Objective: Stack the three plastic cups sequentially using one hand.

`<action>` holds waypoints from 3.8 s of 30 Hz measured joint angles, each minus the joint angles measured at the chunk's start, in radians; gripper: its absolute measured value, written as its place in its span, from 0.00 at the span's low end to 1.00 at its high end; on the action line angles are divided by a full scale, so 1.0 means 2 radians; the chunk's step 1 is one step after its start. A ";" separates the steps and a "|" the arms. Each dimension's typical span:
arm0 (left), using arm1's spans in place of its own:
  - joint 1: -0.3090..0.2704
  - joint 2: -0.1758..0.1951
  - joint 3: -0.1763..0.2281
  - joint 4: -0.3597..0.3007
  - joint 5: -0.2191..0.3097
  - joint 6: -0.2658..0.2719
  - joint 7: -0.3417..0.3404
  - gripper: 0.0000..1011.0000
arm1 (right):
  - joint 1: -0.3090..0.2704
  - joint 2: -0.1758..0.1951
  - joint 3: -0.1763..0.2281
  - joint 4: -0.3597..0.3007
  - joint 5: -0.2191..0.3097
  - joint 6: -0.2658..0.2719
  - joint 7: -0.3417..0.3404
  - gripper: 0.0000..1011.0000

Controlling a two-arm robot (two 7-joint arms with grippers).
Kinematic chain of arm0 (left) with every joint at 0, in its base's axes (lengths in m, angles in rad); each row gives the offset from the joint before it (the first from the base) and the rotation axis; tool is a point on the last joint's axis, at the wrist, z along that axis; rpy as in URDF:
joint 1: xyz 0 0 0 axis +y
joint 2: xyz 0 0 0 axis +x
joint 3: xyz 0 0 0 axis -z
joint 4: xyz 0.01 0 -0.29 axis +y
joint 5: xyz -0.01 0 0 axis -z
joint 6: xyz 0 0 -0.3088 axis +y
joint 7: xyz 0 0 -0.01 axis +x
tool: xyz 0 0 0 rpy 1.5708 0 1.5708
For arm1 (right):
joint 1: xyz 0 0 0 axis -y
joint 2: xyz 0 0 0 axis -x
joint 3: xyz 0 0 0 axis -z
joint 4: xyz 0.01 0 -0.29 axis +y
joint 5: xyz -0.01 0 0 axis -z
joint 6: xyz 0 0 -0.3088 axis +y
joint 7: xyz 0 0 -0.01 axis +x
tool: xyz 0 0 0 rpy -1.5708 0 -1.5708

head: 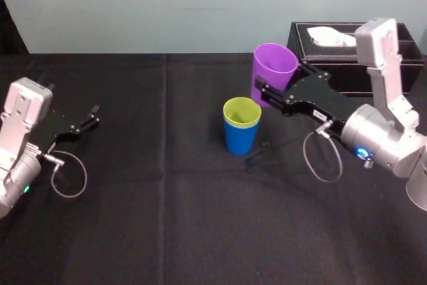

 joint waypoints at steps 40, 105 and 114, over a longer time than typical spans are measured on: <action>0.000 0.000 0.000 0.000 0.000 0.000 0.000 1.00 | 0.035 -0.006 -0.063 0.081 0.007 -0.028 0.000 0.72; 0.000 0.000 0.000 0.000 0.000 0.000 0.000 1.00 | -0.014 -0.034 -0.001 0.086 -0.115 -0.028 -0.168 0.99; 0.000 0.000 0.000 0.000 0.000 0.000 0.000 1.00 | -0.013 -0.035 0.000 0.089 -0.118 -0.030 -0.162 0.99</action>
